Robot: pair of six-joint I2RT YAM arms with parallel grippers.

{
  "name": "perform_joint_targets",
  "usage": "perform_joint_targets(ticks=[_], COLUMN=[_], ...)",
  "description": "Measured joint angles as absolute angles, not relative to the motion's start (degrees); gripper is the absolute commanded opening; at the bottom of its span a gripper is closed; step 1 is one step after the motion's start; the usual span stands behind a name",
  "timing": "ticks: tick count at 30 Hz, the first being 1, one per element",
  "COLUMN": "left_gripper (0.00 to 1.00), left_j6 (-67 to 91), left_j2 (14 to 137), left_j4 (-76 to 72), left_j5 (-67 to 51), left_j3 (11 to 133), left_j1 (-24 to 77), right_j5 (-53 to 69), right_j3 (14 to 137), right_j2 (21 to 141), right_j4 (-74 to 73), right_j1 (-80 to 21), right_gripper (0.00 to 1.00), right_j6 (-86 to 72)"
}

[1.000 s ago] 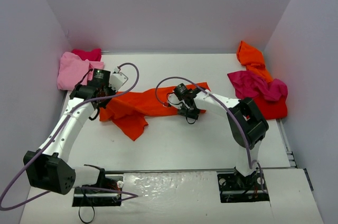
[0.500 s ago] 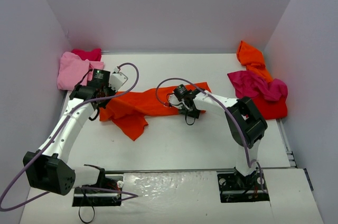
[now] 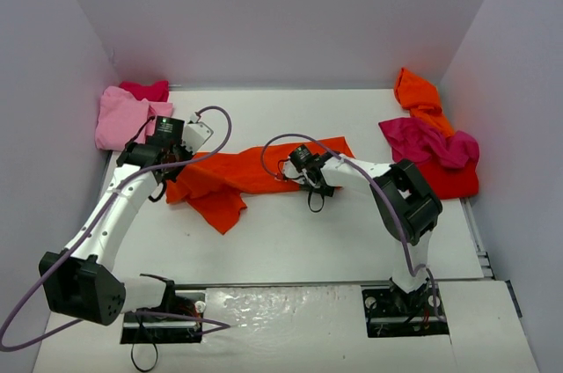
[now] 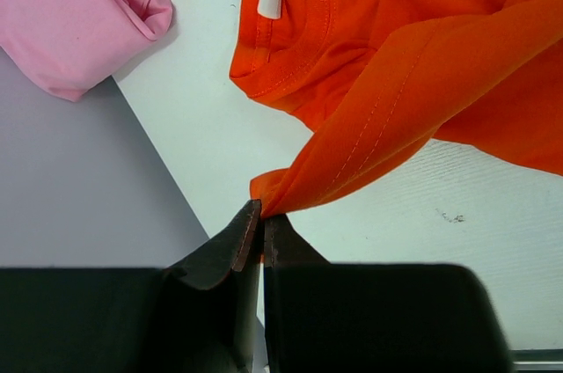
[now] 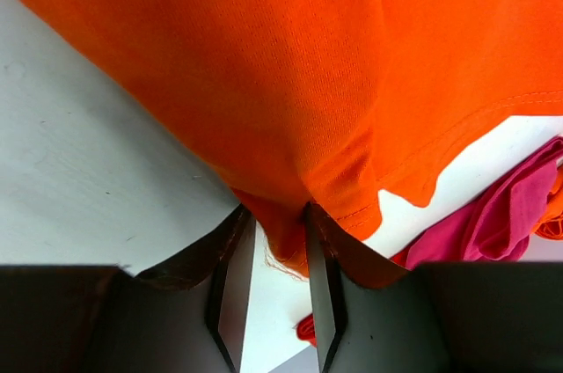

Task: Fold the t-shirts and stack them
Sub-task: Flatten out the tshirt

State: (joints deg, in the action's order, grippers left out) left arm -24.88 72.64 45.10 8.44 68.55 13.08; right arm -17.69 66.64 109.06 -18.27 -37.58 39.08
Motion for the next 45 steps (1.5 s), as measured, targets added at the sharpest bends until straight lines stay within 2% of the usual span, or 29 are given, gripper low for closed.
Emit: perform_joint_targets(ticks=[1,3,13,23,29,31,33,35,38,45], left_gripper=[0.00,0.00,0.00,0.00,0.00,0.00,0.00,0.00,0.00,0.00], left_j6=[-24.9,-24.9,-24.9,-25.3,-25.5,-25.5,-25.5,-25.5,-25.5,-25.5], left_j2=[72.6,72.6,72.6,68.9,66.6,66.4,66.4,66.3,66.2,66.2], left_j4=[45.1,45.1,45.1,45.1,45.1,45.1,45.1,45.1,45.1,45.1], left_j5=[8.5,8.6,9.3,11.4,12.3,12.3,12.4,12.4,12.5,12.9], left_j3=[68.6,68.6,68.6,68.5,68.5,68.5,68.5,68.5,68.5,68.3], left_j1=[13.1,13.1,13.1,13.1,13.1,13.1,13.1,13.1,13.1,13.1], right_j5=[-17.9,-18.2,-20.5,-26.4,-29.2,-29.3,-29.3,-29.1,-28.2,-23.5], right_j3=[66.5,66.3,66.2,66.4,68.4,68.7,68.8,68.8,68.9,68.9], right_j2=[109.1,109.1,108.3,100.9,98.1,98.0,98.0,98.1,98.3,98.4], right_j4=[-18.0,-17.4,-15.6,-15.3,-15.2,-15.3,-15.5,-15.7,-16.5,-20.4], right_j1=[-37.6,-37.6,-37.4,-37.0,-36.5,-36.4,-36.4,-36.4,-36.4,-36.5], right_gripper=[0.17,0.14,0.11,0.15,0.08,0.01,0.03,0.17,0.32,0.34], right_j6=[39.1,39.1,38.5,37.5,37.2,36.9,36.4,35.7,34.7,33.9])
